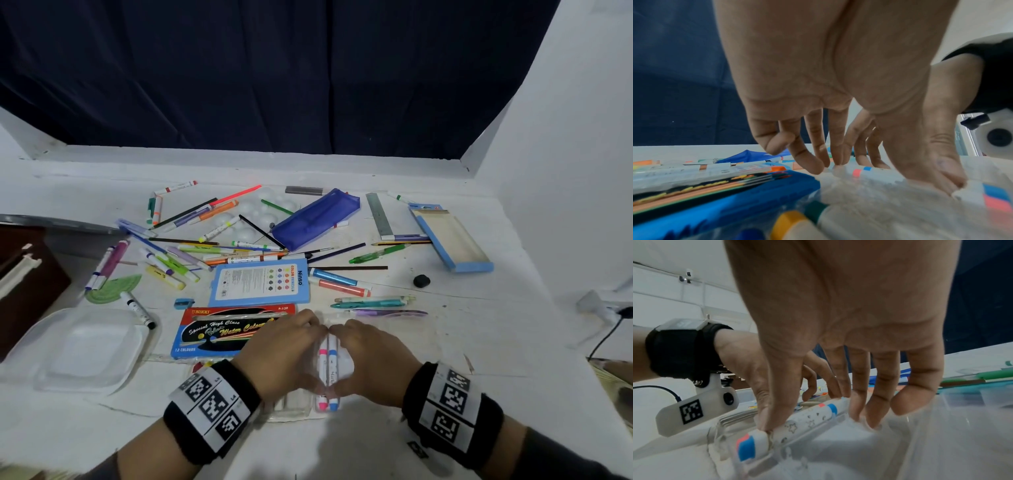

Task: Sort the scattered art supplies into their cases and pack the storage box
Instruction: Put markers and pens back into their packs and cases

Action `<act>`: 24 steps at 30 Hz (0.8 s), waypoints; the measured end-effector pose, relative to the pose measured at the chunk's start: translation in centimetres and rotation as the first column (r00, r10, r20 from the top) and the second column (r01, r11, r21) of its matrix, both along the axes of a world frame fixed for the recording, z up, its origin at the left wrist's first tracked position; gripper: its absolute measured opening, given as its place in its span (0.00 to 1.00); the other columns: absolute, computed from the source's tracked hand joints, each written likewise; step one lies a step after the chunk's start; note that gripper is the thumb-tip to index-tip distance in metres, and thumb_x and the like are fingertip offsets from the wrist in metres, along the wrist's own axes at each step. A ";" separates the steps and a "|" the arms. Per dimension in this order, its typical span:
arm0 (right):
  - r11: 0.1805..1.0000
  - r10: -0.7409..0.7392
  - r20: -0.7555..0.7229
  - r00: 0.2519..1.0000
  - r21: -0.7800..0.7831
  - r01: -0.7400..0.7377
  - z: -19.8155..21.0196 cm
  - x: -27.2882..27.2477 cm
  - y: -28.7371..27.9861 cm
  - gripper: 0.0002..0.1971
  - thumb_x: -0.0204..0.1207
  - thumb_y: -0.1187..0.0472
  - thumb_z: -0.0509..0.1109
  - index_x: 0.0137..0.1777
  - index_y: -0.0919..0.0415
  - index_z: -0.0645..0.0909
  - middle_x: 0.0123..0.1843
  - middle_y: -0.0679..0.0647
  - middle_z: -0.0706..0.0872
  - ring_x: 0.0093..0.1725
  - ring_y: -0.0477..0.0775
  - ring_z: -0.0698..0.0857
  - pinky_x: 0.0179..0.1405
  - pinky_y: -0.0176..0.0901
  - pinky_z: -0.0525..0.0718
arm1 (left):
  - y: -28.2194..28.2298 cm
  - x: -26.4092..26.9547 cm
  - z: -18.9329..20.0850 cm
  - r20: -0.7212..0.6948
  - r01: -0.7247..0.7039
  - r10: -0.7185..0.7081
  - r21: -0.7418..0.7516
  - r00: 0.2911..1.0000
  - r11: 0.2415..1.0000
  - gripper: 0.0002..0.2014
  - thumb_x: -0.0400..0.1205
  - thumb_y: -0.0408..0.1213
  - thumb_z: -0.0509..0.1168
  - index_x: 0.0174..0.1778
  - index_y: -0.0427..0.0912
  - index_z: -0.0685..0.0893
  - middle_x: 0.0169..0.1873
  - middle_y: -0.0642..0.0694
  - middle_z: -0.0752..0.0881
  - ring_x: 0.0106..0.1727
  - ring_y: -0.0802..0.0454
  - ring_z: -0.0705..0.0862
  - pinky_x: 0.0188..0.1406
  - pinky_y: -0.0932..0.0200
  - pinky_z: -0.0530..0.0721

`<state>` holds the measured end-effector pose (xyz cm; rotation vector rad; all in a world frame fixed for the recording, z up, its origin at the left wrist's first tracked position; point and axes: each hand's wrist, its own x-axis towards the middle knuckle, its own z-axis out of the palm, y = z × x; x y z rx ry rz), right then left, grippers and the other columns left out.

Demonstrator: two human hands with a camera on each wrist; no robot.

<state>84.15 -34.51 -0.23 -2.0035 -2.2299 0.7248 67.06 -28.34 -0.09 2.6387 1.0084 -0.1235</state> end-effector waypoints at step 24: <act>0.995 0.062 0.208 0.976 -0.086 -0.045 1.5 -1.2 1.8 0.42 0.60 0.35 0.82 0.70 0.49 0.67 0.60 0.49 0.83 0.56 0.51 0.81 0.54 0.46 0.80 | -0.4 0.0 0.2 0.041 -0.038 0.036 0.031 0.998 0.999 0.38 0.67 0.62 0.78 0.73 0.55 0.79 0.67 0.59 0.81 0.66 0.55 0.80 0.66 0.54 0.79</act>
